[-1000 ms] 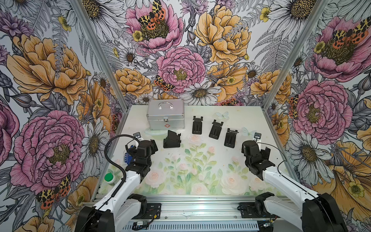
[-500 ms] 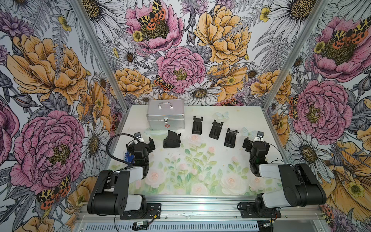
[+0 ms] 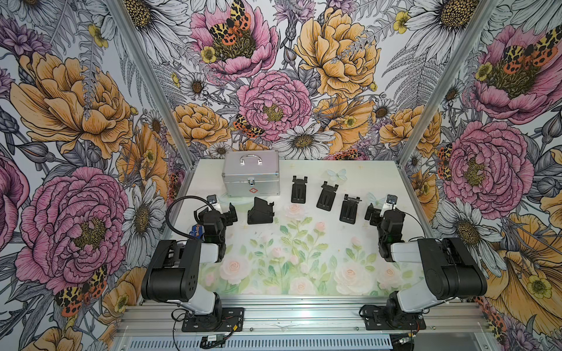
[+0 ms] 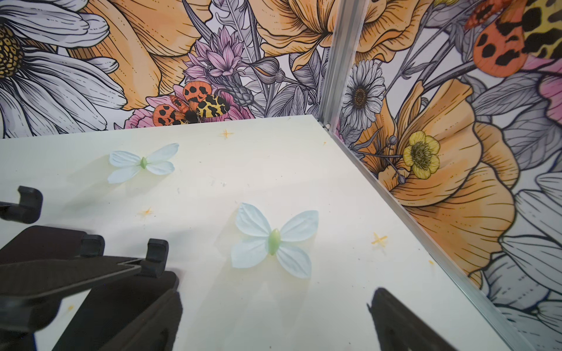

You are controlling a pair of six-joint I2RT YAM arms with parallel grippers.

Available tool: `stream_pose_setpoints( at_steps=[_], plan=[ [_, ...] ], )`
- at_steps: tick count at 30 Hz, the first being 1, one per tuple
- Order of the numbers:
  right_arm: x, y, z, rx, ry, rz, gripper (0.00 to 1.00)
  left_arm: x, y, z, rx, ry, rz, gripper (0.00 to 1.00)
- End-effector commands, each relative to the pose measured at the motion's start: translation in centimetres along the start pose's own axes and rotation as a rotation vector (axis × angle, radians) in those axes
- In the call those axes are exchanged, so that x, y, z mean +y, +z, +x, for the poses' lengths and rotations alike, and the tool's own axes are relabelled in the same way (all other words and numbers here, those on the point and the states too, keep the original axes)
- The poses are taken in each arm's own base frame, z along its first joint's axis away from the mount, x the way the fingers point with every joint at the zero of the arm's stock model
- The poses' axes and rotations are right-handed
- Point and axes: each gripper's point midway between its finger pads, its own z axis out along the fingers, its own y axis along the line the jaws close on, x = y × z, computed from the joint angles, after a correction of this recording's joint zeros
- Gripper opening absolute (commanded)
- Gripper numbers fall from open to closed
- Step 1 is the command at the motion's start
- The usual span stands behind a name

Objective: Open the phone stand
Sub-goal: Reset both arms

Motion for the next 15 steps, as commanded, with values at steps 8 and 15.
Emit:
stream_pose_setpoints(
  at_steps=[8, 15],
  plan=[
    [0.75, 0.27, -1.25, -0.028, -0.004, -0.025, 0.99, -0.55, 0.04, -1.88, -0.06, 0.006, 0.023, 0.99],
    [0.71, 0.12, -1.32, -0.034, -0.003, -0.026, 0.99, -0.6, 0.03, -1.87, -0.059, 0.006, 0.025, 0.99]
  ],
)
